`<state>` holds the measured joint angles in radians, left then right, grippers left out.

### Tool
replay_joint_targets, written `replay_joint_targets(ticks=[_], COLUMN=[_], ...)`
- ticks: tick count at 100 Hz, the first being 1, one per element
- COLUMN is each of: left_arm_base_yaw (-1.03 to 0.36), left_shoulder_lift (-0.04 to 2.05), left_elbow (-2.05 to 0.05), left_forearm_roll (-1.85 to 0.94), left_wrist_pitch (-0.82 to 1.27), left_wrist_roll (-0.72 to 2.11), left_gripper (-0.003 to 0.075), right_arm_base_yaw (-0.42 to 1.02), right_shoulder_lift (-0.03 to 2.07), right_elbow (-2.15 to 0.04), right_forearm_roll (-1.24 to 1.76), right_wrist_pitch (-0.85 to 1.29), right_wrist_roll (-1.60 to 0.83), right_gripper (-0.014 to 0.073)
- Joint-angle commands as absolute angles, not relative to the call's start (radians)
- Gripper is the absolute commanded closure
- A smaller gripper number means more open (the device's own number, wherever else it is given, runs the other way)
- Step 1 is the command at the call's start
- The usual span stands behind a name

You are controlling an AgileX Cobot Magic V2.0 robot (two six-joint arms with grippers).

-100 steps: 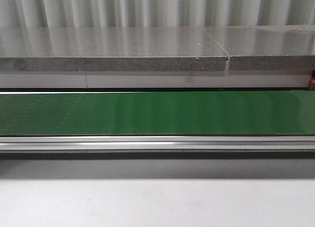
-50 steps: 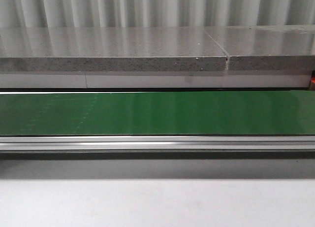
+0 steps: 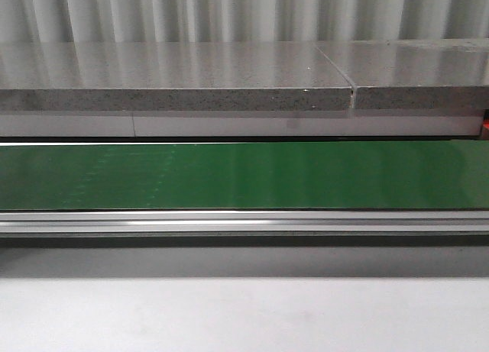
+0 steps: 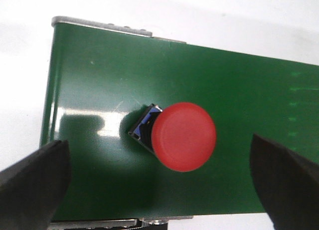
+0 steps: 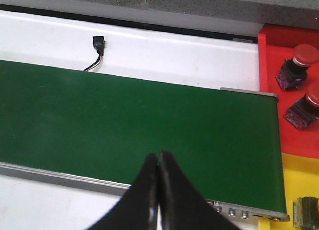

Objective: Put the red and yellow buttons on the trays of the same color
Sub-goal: 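Set the red button on the green belt and open the left gripper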

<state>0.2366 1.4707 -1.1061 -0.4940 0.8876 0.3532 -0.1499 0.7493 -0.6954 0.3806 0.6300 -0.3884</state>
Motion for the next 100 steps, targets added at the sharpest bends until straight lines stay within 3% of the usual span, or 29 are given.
replay_joint_targets(ticks=[1, 49, 100], left_arm_base_yaw=[0.231, 0.306, 0.435], left_shoulder_lift=[1.401, 1.347, 1.558], left_elbow=[-1.133, -1.133, -1.155], left_forearm_roll=[-0.545, -0.467, -0.452], left_wrist_pitch=[0.868, 0.685, 0.615], left_wrist_roll=[0.369, 0.354, 0.323], left_gripper=[0.0031, 0.0062, 0.0080], right_arm_base_yaw=[-0.150, -0.150, -0.150], right_shoulder_lift=[0.743, 0.743, 0.743], right_elbow=[-0.720, -0.720, -0.720], right_forearm_roll=[0.397, 0.397, 0.397], right_wrist_pitch=[0.575, 0.575, 0.575], right_wrist_roll=[-0.399, -0.399, -0.399], right_gripper=[0.0662, 0.0662, 0.0662])
